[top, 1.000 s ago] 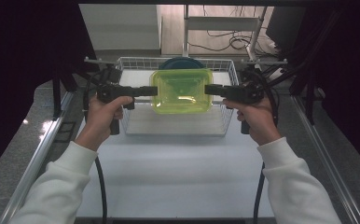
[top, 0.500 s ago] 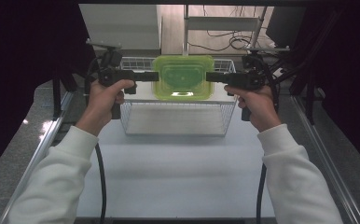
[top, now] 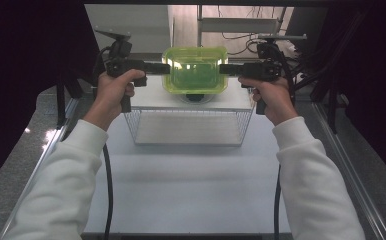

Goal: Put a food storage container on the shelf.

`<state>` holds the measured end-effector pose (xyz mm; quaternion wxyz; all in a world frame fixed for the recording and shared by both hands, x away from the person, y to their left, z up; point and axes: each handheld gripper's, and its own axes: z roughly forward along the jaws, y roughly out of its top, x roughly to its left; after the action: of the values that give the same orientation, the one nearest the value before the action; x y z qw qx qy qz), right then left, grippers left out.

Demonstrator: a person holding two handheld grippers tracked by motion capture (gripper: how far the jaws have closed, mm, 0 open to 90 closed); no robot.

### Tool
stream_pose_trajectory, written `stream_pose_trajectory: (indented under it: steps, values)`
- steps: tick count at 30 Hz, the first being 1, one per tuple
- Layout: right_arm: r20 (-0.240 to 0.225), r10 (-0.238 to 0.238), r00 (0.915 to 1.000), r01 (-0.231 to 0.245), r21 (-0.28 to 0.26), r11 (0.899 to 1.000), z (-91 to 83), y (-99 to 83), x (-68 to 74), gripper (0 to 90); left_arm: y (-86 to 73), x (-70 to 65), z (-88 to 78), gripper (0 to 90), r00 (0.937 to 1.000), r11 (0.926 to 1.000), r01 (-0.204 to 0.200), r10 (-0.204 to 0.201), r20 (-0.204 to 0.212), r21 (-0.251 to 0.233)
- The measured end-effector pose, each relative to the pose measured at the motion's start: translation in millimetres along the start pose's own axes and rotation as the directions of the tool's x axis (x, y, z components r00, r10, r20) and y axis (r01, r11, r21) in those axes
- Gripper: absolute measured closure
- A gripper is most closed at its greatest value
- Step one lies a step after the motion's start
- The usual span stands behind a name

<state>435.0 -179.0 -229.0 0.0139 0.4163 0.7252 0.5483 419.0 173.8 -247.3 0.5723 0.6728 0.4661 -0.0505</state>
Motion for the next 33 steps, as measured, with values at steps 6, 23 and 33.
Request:
stream_pose_trajectory:
  steps: [6,23,33]
  values:
    - [0.016,0.026,0.9995,-0.026,-0.001,1.000,7.7,10.6,-11.9,78.0,12.5,10.5,12.1,79.6,0.9998,0.9998,0.018,-0.018,-0.005,0.008]
    - [-0.032,0.275,0.9608,-0.274,0.045,0.961,39.7,18.4,-63.3,74.6,24.9,58.1,38.7,77.4,0.9699,0.9716,0.235,-0.236,0.058,0.028]
    - [-0.050,0.373,0.9263,-0.372,0.041,0.927,47.9,16.7,-74.3,71.9,24.2,71.2,43.7,74.1,0.9556,0.9603,0.277,-0.279,0.095,0.030]
